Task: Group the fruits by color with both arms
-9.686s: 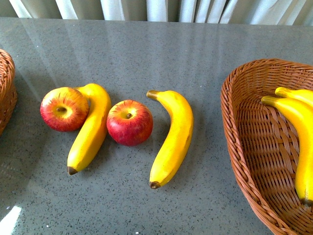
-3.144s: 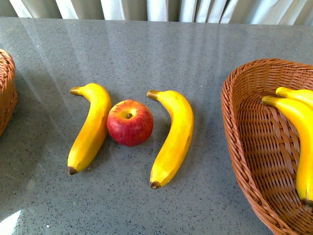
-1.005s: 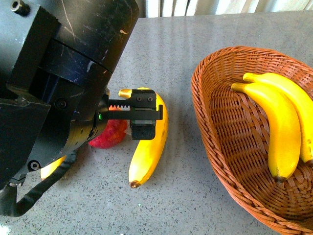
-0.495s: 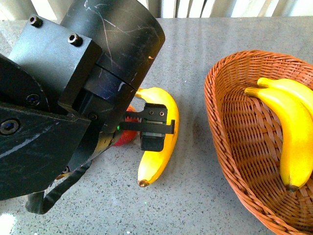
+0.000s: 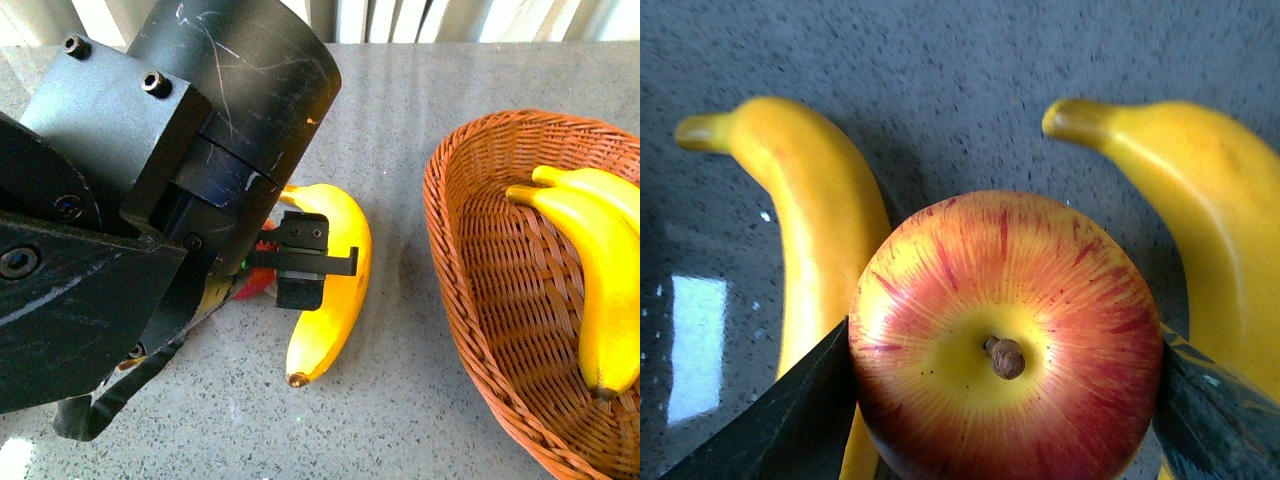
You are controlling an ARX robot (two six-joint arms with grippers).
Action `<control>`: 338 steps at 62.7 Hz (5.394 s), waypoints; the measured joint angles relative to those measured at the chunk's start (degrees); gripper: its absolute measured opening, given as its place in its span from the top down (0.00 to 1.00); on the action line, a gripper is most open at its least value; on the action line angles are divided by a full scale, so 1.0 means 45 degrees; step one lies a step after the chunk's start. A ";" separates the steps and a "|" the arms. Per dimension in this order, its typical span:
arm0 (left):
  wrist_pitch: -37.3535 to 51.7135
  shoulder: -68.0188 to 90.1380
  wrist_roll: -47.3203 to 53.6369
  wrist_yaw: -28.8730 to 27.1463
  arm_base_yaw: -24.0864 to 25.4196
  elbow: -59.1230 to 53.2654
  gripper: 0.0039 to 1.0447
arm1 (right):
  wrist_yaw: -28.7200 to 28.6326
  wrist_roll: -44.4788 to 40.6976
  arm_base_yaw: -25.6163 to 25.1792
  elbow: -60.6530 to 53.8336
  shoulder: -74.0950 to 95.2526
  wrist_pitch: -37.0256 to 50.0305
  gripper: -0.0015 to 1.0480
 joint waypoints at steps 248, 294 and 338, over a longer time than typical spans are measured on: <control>-0.1753 -2.3416 0.5396 0.4653 0.8699 -1.0452 0.99 | 0.0005 0.0005 0.0000 0.0000 -0.0005 0.0000 0.09; -0.1836 -2.3460 0.5396 0.4643 0.8718 -1.0452 0.29 | 0.0000 0.0000 0.0000 0.0000 0.0000 0.0000 0.09; -0.1841 -2.3460 0.5425 0.4643 0.8718 -1.0452 0.09 | -1.0438 -0.1783 -0.3133 0.4396 0.8519 -0.2968 0.09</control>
